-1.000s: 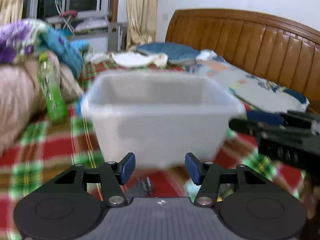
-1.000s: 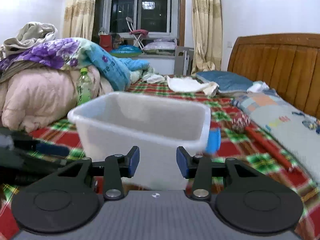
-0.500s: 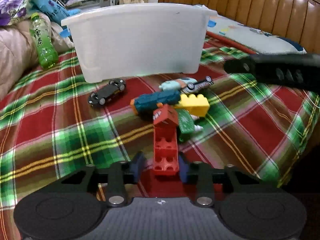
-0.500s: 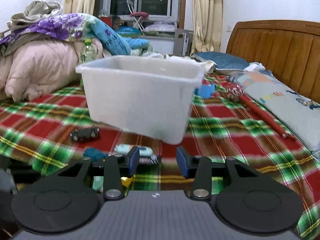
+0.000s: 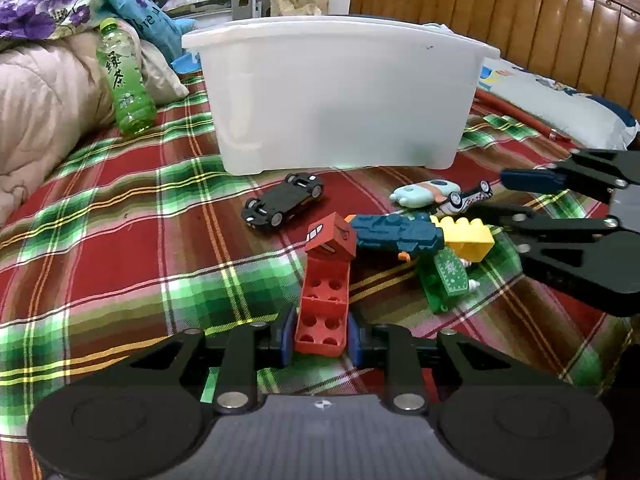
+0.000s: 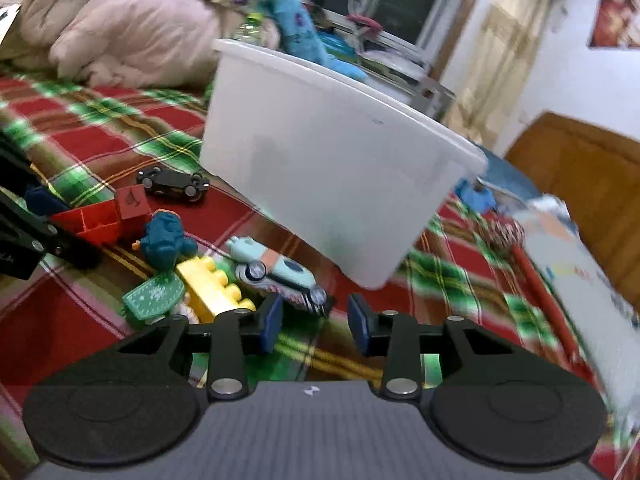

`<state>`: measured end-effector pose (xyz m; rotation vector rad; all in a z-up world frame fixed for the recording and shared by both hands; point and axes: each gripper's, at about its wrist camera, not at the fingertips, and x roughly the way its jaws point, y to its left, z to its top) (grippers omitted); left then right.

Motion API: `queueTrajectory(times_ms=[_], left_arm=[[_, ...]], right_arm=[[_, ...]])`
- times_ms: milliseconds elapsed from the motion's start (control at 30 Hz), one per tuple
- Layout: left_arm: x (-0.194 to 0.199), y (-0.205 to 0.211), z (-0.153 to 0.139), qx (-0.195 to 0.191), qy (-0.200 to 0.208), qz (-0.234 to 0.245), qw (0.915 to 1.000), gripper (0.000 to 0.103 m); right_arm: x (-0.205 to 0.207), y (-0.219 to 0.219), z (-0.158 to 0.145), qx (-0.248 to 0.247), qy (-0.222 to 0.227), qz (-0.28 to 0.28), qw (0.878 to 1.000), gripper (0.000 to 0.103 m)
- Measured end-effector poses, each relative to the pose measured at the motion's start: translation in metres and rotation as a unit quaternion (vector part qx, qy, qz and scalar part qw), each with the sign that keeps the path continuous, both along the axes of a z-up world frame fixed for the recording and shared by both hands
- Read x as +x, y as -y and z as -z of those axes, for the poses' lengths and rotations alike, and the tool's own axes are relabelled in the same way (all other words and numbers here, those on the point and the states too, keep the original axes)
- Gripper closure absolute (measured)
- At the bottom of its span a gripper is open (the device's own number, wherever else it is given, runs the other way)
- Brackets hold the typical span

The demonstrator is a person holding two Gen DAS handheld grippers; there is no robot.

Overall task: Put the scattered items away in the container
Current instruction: 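Grasp the red Lego brick with the left tool while the right tool grasps a white toy car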

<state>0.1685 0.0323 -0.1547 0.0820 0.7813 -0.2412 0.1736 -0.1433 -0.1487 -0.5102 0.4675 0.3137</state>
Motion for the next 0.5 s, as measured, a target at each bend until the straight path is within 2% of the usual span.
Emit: queueTrajectory(times_ms=[100, 267, 500], left_arm=[[0.003, 0.001, 0.001, -0.002, 0.0, 0.002, 1.0, 0.073], [0.007, 0.0, 0.001, -0.01, -0.002, 0.003, 0.9999, 0.073], [0.008, -0.001, 0.001, -0.015, -0.002, 0.002, 0.9999, 0.073]], right_arm=[[0.014, -0.003, 0.001, -0.009, -0.003, -0.012, 1.0, 0.064], [0.026, 0.001, -0.001, 0.029, -0.04, -0.036, 0.998, 0.066], [0.041, 0.004, -0.009, 0.076, -0.044, -0.03, 0.996, 0.061]])
